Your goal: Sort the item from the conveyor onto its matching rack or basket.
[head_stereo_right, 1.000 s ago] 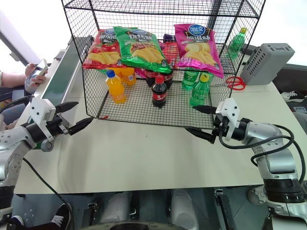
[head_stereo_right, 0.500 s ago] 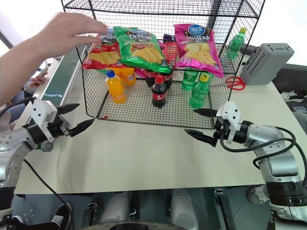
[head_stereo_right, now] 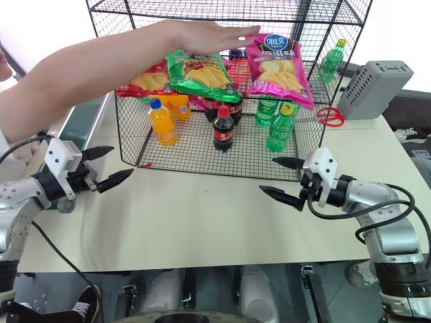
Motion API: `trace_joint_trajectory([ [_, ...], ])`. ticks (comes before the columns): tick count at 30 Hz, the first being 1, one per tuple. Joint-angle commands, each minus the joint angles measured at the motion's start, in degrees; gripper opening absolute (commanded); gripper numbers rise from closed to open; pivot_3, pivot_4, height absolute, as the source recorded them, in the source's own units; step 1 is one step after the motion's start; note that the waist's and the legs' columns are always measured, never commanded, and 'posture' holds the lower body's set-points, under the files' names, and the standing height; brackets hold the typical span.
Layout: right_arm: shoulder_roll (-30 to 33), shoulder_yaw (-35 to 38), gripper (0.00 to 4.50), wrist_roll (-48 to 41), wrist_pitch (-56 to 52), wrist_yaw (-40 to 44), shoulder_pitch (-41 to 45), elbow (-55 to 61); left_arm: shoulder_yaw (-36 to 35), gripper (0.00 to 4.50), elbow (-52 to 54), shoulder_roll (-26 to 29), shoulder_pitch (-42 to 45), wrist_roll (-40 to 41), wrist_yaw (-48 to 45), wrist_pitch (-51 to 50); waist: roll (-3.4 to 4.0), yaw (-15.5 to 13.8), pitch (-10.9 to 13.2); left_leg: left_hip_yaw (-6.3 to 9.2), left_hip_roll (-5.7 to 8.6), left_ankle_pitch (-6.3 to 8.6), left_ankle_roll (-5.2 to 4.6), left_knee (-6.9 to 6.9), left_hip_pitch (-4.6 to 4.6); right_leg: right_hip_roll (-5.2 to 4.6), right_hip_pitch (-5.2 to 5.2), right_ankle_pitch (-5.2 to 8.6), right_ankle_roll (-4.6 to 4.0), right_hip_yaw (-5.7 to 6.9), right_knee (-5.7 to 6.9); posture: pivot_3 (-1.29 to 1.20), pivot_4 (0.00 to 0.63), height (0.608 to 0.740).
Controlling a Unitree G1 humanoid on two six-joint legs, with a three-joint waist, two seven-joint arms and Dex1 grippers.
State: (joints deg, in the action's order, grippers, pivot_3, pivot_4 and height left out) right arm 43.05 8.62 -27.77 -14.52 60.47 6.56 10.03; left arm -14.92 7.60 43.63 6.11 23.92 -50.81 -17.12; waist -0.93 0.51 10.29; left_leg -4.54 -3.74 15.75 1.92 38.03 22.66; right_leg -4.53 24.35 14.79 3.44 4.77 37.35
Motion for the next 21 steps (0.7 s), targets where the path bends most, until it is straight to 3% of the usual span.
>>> trace_joint_trajectory([
  [1,-0.35,1.08,4.33,-0.37,1.12,-0.64,0.64,2.23,-0.72,4.5,0.2,0.99,1.33,-0.28,-0.28,0.86,0.0,0.0,0.0,0.0,0.0,0.0,0.0,0.0,0.0,0.0,0.0,0.0,0.0,0.0,0.0,0.0,0.15,0.74],
  [21,0.78,0.87,4.33,0.47,0.87,-0.07,1.93,1.68,-0.17,4.5,0.01,0.26,0.24,-1.15,-0.12,2.09,0.0,0.0,0.0,-0.01,0.0,0.0,0.0,0.0,0.0,0.0,0.0,0.0,0.0,0.0,0.01,0.0,0.15,0.74],
])
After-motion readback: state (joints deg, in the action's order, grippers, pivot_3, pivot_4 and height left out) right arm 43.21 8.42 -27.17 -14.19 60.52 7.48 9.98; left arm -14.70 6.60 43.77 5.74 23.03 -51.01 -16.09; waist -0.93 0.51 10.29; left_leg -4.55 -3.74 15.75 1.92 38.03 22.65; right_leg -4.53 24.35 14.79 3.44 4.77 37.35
